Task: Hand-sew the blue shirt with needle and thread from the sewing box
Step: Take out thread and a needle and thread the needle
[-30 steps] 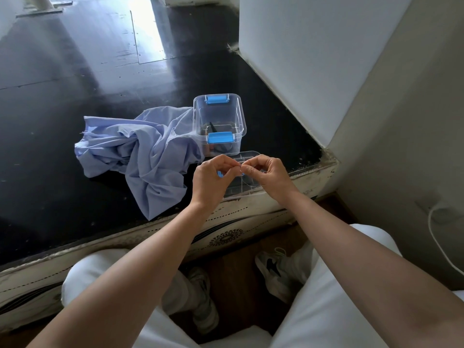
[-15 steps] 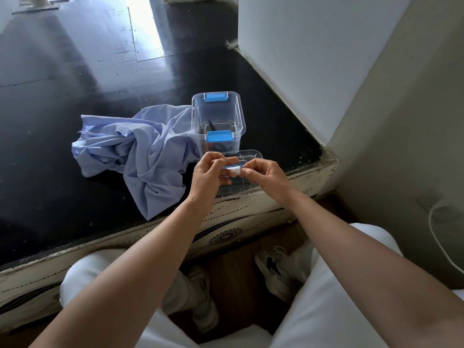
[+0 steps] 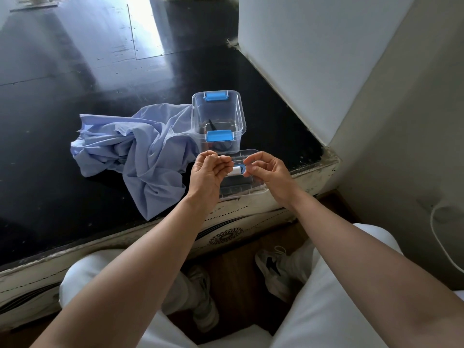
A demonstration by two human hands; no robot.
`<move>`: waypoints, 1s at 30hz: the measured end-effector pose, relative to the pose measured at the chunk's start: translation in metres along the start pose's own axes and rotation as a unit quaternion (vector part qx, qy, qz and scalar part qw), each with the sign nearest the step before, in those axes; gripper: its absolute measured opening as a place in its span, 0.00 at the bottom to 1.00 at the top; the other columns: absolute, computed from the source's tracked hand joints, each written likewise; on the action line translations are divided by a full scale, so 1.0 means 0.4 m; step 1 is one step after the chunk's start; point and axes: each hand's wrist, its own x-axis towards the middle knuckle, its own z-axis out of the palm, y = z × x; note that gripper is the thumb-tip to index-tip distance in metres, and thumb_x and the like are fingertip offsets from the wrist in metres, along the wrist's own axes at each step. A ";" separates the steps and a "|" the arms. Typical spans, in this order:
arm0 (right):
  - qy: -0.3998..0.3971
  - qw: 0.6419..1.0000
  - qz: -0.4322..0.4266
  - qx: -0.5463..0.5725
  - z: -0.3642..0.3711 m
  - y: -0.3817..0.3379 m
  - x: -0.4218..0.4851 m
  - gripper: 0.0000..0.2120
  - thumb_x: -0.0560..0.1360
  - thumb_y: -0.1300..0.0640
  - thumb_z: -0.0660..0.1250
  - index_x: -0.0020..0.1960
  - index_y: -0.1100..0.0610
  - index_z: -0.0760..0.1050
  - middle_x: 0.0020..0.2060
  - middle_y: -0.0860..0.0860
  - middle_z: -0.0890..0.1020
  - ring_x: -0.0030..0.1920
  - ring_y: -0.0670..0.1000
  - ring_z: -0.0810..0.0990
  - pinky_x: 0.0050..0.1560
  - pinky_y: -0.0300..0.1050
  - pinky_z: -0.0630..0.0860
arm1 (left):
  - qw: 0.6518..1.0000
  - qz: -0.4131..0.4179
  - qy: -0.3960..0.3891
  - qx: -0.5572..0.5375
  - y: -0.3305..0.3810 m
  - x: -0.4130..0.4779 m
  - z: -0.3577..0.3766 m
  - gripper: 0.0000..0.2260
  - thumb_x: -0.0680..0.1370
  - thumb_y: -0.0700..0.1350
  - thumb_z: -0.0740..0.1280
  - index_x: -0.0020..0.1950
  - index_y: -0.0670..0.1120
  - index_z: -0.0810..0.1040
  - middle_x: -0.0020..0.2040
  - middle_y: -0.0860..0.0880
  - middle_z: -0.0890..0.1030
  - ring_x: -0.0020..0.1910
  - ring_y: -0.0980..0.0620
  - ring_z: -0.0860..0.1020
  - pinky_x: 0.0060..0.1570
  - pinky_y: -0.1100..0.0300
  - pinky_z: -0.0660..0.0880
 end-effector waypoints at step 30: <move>0.167 0.986 0.024 0.000 0.034 -0.067 0.041 0.09 0.80 0.56 0.63 0.53 0.59 0.80 0.45 0.49 0.84 0.38 0.41 0.79 0.38 0.29 0.74 | 0.918 0.086 0.086 0.377 0.039 0.029 -0.065 0.07 0.81 0.37 0.59 0.45 0.47 0.72 0.36 0.46 0.77 0.38 0.49 0.75 0.43 0.53 0.76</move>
